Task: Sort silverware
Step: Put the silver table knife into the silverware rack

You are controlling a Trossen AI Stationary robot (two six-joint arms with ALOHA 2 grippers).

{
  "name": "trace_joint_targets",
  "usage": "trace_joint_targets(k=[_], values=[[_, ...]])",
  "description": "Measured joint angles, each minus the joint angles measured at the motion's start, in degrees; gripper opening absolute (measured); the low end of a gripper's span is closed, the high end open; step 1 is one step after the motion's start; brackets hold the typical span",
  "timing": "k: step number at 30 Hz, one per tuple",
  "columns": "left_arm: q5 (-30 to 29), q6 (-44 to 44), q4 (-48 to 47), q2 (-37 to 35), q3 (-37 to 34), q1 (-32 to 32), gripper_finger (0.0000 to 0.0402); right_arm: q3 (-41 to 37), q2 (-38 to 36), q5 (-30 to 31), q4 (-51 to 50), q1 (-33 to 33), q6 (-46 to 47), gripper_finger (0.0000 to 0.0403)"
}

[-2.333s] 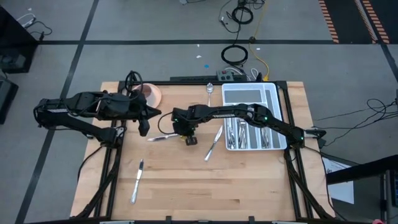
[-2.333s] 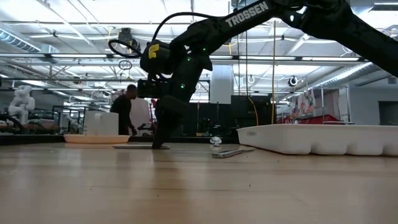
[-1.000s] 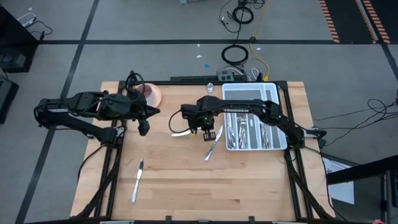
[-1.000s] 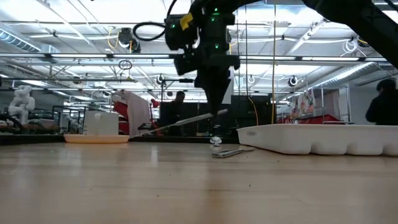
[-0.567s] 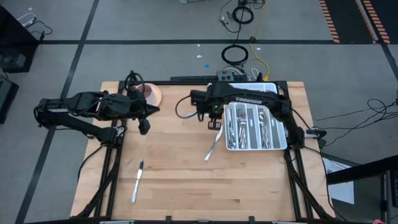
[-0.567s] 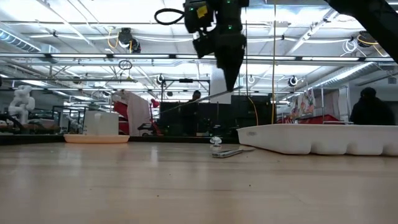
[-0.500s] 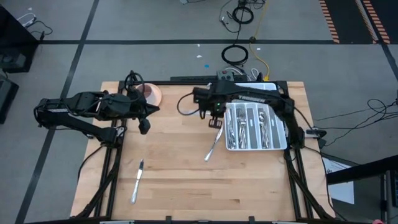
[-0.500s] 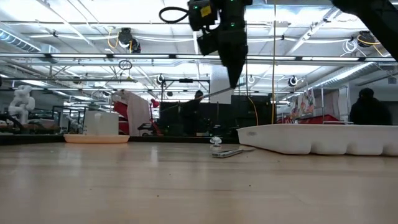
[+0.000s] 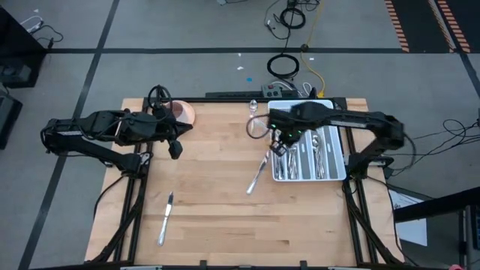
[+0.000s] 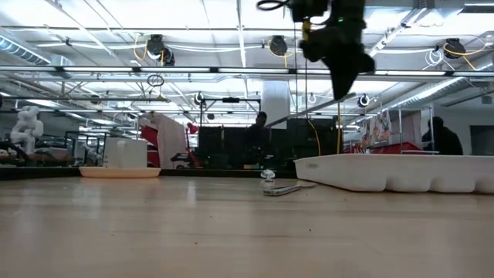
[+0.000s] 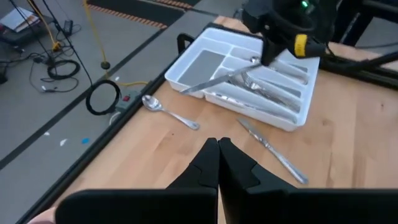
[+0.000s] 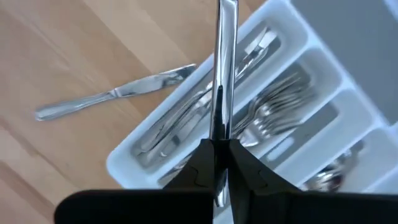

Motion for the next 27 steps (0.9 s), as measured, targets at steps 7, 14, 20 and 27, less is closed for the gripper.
trace_joint_targets(k=[7,14,20,27], values=[[-0.4,0.1,1.0,0.2,0.0,0.2,0.0000,-11.9,-7.8,-0.1,9.2,4.3,10.4,0.0003],[-0.5,-0.1,0.7,1.6,0.0,1.0,0.0000,-16.8,-8.0,1.5,14.9,7.3,15.5,0.0003],[-0.5,-0.1,0.7,3.5,0.0,1.0,0.0000,-18.4,-7.9,5.9,16.6,7.7,15.0,0.0001],[-0.7,-0.2,-2.8,6.0,0.0,1.0,0.0000,-18.3,-10.9,3.5,11.5,8.4,4.1,0.0005]])
